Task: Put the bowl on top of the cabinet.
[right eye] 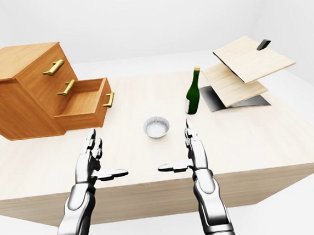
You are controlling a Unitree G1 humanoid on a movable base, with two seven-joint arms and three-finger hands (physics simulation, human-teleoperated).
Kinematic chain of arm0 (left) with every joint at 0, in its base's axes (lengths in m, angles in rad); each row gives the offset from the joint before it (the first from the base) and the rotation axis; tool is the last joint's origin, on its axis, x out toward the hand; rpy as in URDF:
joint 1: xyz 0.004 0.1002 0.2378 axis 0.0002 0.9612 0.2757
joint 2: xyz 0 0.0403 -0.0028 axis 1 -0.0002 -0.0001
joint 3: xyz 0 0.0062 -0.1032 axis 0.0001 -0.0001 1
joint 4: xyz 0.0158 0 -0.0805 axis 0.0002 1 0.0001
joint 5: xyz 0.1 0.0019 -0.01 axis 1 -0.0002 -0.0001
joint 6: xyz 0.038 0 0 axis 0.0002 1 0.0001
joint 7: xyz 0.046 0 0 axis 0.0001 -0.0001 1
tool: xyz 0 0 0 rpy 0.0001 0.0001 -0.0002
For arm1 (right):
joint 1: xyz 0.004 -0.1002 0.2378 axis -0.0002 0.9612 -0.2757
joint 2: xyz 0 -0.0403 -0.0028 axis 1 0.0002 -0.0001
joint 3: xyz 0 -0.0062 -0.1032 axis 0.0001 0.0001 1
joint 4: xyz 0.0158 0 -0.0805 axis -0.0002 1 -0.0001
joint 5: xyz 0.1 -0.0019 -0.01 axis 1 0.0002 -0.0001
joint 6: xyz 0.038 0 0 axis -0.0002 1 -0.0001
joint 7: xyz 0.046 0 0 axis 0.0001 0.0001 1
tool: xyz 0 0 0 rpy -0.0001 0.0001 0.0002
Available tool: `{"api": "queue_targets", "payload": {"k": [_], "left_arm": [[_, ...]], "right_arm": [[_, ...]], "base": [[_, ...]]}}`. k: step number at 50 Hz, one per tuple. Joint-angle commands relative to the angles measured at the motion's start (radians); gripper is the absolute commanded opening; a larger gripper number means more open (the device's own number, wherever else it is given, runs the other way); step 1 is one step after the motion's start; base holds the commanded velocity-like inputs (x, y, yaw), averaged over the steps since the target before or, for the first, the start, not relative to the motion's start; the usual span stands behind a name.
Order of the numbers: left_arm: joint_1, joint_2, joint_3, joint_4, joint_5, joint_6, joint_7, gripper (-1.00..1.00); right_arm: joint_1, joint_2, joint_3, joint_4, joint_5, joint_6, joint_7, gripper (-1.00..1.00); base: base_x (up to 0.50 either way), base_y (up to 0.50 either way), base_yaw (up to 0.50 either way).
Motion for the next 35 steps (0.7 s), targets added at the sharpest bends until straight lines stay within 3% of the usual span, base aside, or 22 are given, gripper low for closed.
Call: {"api": "queue_targets", "payload": {"k": [1, 3, 4, 5, 6, 11, 20, 27, 35], "left_arm": [[0.041, 0.011, 0.030, -0.143, -0.067, 0.069, -0.040, 1.00], [0.052, 0.008, 0.030, -0.166, -0.075, 0.069, -0.049, 1.00], [0.064, 0.010, 0.031, -0.200, -0.077, 0.069, -0.049, 1.00], [0.068, 0.010, 0.032, -0.214, -0.080, 0.069, -0.051, 1.00], [0.070, 0.009, 0.033, -0.221, -0.079, 0.069, -0.052, 1.00], [0.088, 0.009, 0.034, -0.275, -0.077, 0.069, -0.059, 1.00], [0.138, 0.006, 0.065, -0.464, -0.121, 0.069, -0.073, 1.00], [0.169, 0.001, 0.135, -0.657, -0.186, 0.069, -0.082, 1.00], [0.183, -0.011, 0.216, -0.812, -0.257, 0.069, -0.100, 1.00]], "right_arm": [[0.025, -0.013, -0.013, -0.079, -0.021, 0.031, 0.025, 0.99], [0.017, -0.009, -0.015, -0.079, -0.020, 0.031, 0.023, 0.98], [0.038, 0.000, 0.000, -0.151, -0.027, 0.074, 0.015, 0.99], [0.084, 0.016, 0.030, -0.311, -0.038, 0.085, 0.000, 0.99], [0.093, 0.020, 0.040, -0.381, -0.035, 0.085, -0.006, 0.99], [0.047, -0.007, -0.005, -0.254, -0.024, 0.085, 0.013, 0.99], [0.127, 0.002, 0.033, -0.477, -0.084, 0.085, 0.017, 0.99], [0.191, 0.002, 0.061, -0.668, -0.120, 0.085, 0.020, 0.99], [0.212, 0.000, 0.069, -0.740, -0.140, 0.085, 0.028, 0.98]], "base": [[0.00, 0.00, 0.00], [0.00, 0.00, 0.00], [0.00, 0.00, 0.00], [0.00, 0.00, 0.00], [0.00, 0.00, 0.00], [0.00, 0.00, 0.00], [0.00, 0.00, 0.00], [0.00, 0.00, 0.00], [0.00, 0.00, 0.00]]}}
